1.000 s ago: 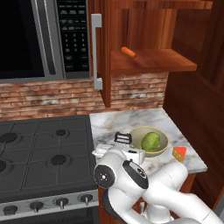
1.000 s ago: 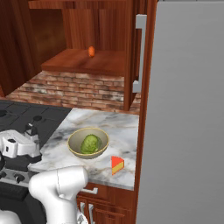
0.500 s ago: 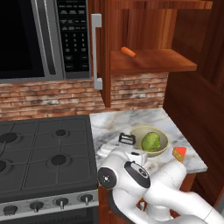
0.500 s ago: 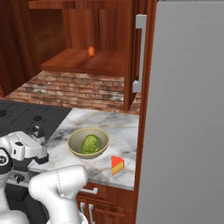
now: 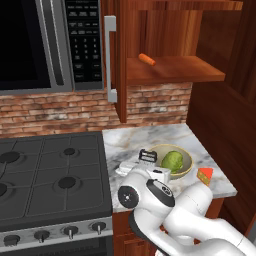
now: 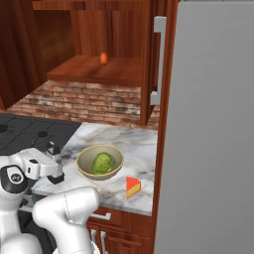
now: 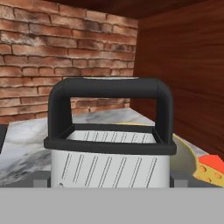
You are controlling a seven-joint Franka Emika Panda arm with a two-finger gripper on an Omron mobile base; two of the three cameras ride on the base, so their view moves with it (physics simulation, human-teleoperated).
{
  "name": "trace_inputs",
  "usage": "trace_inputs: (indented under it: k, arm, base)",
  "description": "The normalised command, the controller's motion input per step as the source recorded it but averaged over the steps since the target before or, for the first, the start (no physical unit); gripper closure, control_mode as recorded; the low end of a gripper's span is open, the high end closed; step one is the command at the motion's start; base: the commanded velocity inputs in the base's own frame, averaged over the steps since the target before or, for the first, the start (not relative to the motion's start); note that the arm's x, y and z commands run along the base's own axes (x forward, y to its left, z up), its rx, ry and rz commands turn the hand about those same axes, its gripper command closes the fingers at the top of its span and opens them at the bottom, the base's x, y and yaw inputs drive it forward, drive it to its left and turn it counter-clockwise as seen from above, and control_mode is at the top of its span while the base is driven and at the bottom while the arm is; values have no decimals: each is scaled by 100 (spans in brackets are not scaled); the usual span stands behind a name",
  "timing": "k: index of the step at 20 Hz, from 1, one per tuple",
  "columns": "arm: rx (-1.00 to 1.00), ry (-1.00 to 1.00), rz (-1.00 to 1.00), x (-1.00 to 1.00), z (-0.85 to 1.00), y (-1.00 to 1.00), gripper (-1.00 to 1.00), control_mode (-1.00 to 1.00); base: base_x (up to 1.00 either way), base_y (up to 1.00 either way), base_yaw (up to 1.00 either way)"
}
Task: Pick the cheese from the fridge and the cheese grater from the cabinet and place them next to the salad bowl.
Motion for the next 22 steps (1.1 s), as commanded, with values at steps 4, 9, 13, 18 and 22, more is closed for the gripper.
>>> trace_inputs:
  k: [4, 9, 13, 18, 22]
  arm:
    - [0, 0, 0, 15, -21, -8, 100, -100]
    - [0, 0, 0, 11, -24, -10, 100, -100]
    - [0, 0, 0, 11, -28, -4, 100, -100]
    - [0, 0, 0, 12, -26, -2, 100, -100]
    - [0, -3, 0, 5, -29, -10, 100, -100]
  base:
    - [0, 0, 0]
    - [0, 0, 0]
    - [0, 0, 0]
    - [0, 0, 0]
    - [0, 0, 0]
